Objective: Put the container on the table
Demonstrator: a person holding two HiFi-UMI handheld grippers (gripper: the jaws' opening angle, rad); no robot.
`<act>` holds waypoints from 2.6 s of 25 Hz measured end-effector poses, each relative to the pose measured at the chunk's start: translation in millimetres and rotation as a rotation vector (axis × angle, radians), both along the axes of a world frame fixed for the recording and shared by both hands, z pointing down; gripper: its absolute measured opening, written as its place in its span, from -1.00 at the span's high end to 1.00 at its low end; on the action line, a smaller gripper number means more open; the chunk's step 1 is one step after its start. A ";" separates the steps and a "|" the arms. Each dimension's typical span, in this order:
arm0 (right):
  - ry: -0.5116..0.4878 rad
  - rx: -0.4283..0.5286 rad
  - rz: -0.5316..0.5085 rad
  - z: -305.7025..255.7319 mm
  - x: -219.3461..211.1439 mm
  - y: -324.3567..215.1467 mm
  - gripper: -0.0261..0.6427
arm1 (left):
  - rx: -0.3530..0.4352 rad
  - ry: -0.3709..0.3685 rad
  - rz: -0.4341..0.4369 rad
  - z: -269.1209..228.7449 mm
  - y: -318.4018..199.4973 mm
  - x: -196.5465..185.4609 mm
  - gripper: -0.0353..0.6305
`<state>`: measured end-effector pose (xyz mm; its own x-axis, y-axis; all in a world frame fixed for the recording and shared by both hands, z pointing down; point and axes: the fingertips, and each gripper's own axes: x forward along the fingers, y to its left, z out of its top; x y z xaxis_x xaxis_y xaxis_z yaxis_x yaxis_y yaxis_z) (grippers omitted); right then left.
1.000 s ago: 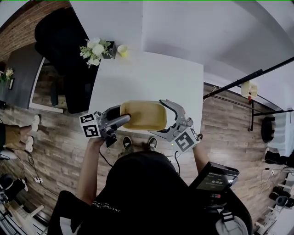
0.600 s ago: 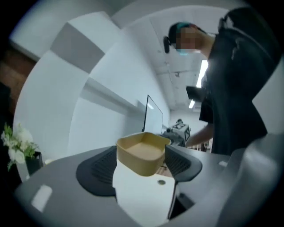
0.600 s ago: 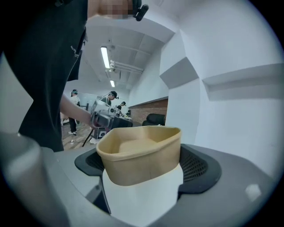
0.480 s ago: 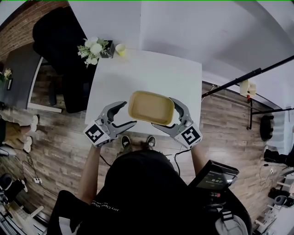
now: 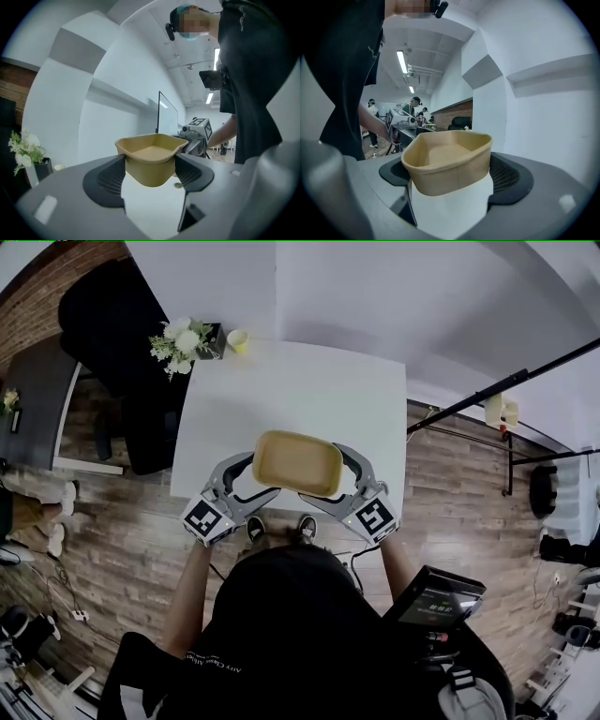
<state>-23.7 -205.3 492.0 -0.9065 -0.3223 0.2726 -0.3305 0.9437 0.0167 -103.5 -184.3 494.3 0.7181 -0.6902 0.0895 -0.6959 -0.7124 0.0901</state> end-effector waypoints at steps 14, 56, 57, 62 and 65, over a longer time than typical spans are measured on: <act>0.164 0.050 0.028 41.9 24.2 -24.5 -0.63 | 0.049 -0.109 -0.050 26.7 -21.0 24.7 -0.07; 0.524 -0.137 -0.070 274.7 80.9 -75.6 -0.67 | -0.215 -0.239 -0.198 229.9 -64.0 86.6 -0.06; 0.529 -0.138 -0.069 277.2 81.0 -75.7 -0.67 | -0.218 -0.241 -0.198 232.1 -64.3 86.6 -0.06; 0.557 -0.136 -0.065 288.2 83.3 -77.4 -0.67 | -0.236 -0.251 -0.194 242.6 -66.3 87.6 -0.06; 0.574 -0.135 -0.065 293.5 83.5 -78.5 -0.67 | -0.246 -0.255 -0.193 248.1 -67.3 87.5 -0.06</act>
